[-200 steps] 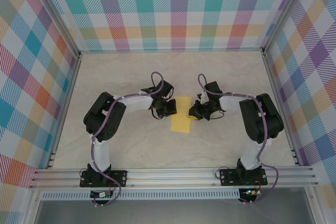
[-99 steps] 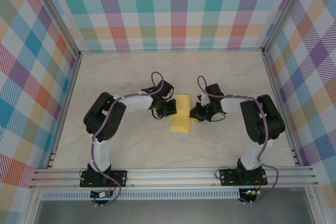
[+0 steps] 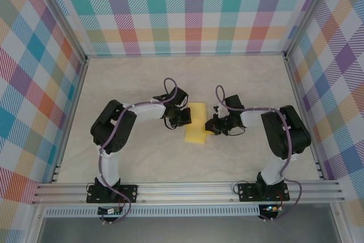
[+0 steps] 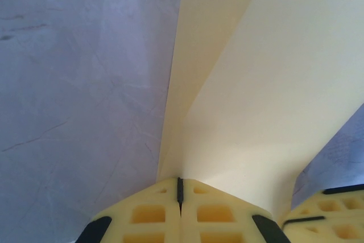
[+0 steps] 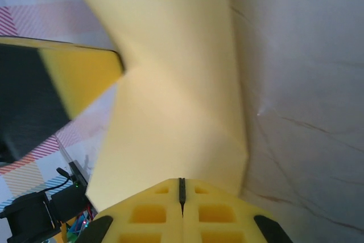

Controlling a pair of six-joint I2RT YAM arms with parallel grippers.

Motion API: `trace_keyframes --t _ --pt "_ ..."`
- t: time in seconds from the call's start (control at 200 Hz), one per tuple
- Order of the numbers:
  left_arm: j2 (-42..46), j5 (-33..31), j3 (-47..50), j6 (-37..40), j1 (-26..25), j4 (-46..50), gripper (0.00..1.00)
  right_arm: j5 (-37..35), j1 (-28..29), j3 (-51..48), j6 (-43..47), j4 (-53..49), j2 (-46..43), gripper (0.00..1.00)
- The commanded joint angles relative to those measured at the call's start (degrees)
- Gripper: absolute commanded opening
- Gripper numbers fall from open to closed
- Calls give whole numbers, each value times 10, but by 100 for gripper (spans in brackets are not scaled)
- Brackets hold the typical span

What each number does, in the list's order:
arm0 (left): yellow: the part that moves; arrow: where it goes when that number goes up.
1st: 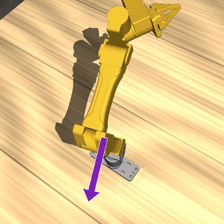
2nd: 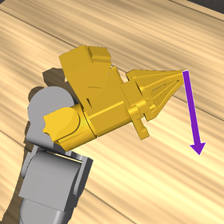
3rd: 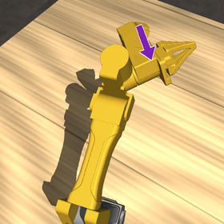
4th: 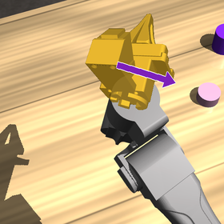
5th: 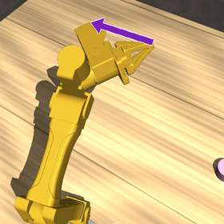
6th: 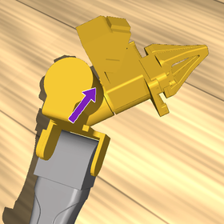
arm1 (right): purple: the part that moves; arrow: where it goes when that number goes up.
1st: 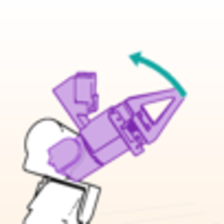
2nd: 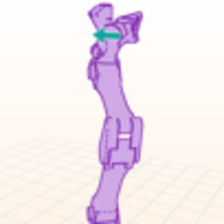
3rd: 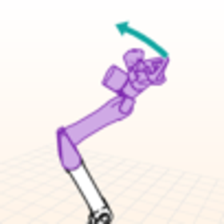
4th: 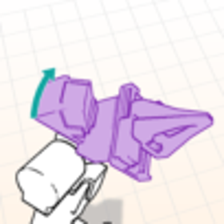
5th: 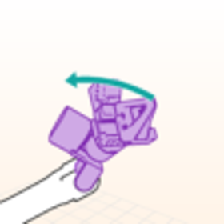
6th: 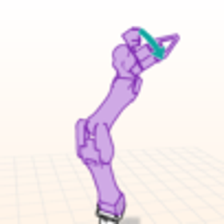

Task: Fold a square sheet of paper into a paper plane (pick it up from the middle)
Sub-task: Fold the square sheet of paper in half at the center of the table.

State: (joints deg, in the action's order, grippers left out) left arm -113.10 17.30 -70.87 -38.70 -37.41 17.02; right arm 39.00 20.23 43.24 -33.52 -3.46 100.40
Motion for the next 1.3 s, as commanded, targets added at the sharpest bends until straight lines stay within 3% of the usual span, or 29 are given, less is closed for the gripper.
trace_keyframes --t 0.0,0.15,0.42,0.93,1.3 --pt "-11 -10 14 9 -9 33 0 -13 -1 -14 25 -1 12 5" --pt "-11 -11 16 10 -9 36 0 -34 -1 -14 37 -23 10 5" --pt "-5 -13 20 10 -9 36 0 35 1 -20 1 22 -63 6" --pt "-4 -14 23 11 -8 34 0 12 10 -71 14 34 -15 6" --pt "-6 -13 21 9 -9 34 0 40 24 -50 7 23 -75 7"
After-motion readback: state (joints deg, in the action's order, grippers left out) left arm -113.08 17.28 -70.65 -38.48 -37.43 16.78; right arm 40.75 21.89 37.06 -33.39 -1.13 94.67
